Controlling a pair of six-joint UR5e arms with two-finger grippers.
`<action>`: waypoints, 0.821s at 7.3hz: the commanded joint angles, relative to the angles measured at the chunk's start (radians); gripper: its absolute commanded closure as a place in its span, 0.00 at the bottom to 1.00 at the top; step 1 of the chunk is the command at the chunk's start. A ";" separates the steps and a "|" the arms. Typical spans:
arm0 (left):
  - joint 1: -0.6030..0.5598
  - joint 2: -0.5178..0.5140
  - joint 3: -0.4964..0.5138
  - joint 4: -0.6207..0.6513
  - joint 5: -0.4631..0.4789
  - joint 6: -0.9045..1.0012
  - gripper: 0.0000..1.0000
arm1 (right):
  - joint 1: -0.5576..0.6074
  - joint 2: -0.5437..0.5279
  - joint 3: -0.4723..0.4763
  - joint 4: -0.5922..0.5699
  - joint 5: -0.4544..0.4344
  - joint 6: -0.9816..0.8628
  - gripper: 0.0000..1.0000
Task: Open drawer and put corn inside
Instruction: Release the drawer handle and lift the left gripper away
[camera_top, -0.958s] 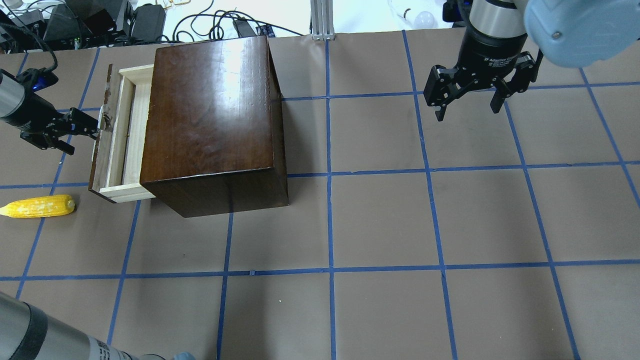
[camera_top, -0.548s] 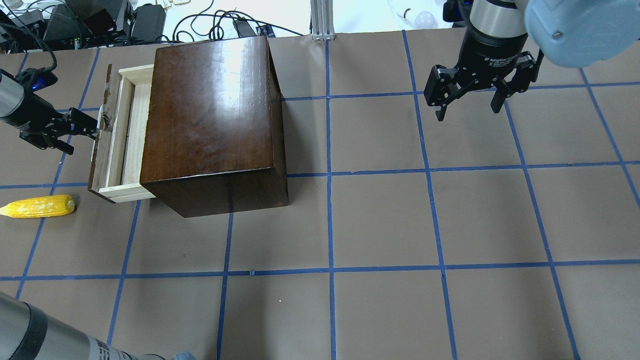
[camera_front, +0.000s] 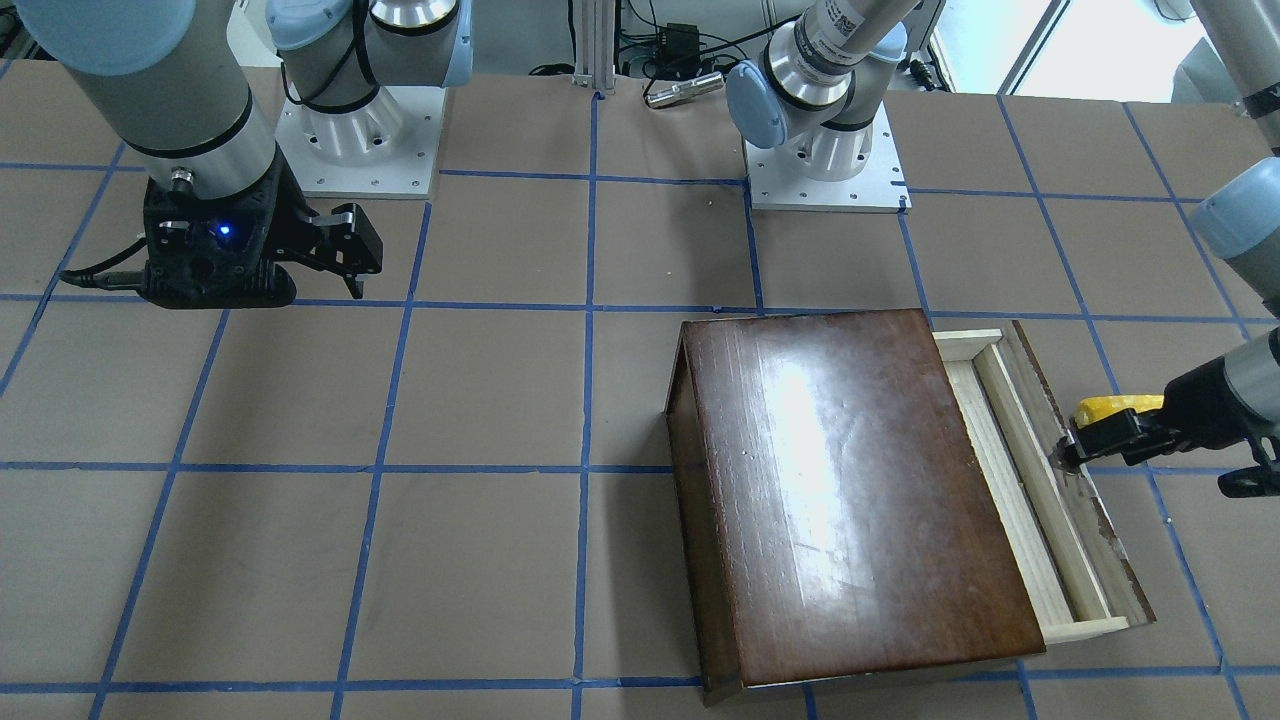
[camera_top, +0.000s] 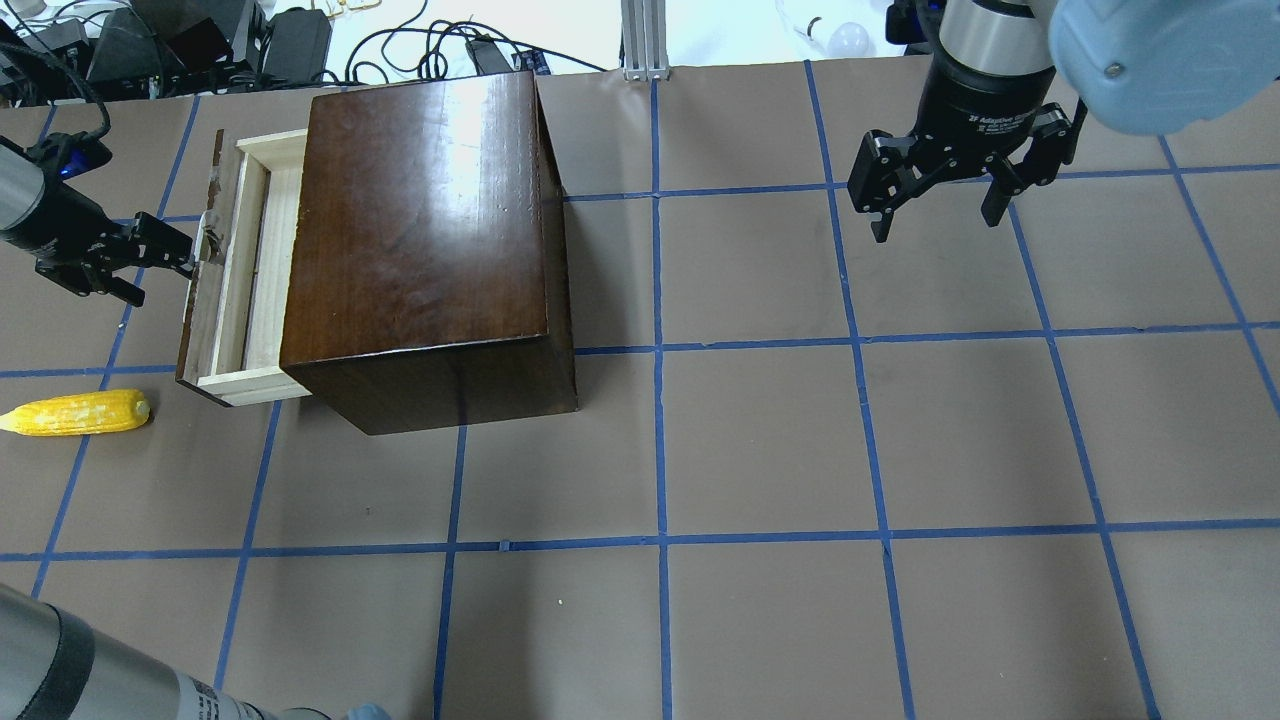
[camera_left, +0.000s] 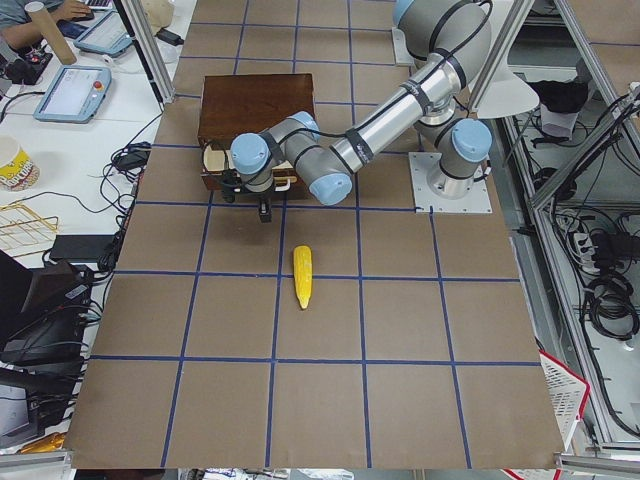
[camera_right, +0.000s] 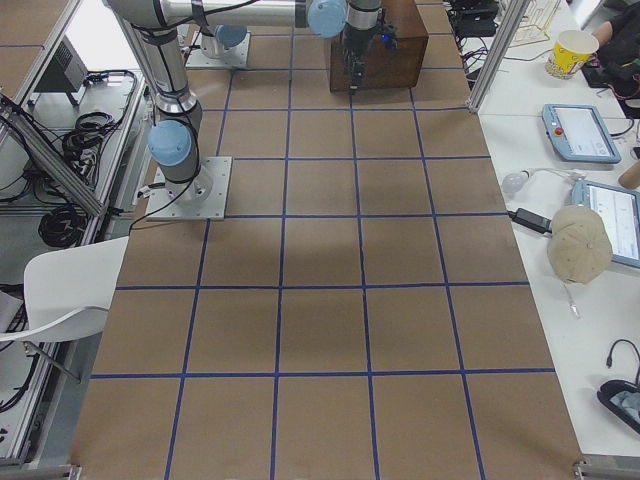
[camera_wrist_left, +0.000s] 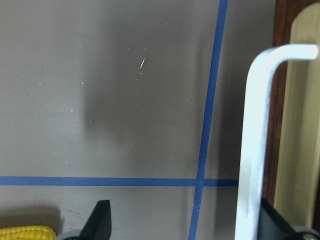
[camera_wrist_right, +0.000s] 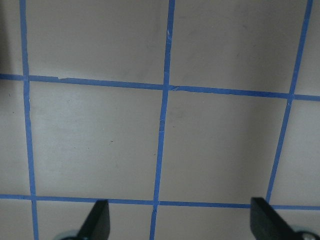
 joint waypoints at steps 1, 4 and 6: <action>0.038 -0.003 0.002 -0.006 -0.001 0.030 0.00 | 0.001 0.000 0.000 0.000 0.001 0.000 0.00; 0.044 0.004 0.002 -0.009 -0.001 0.040 0.00 | 0.001 -0.001 0.000 0.000 0.001 0.000 0.00; 0.029 0.035 0.046 -0.078 0.002 0.041 0.00 | 0.000 0.000 0.000 0.000 0.001 0.000 0.00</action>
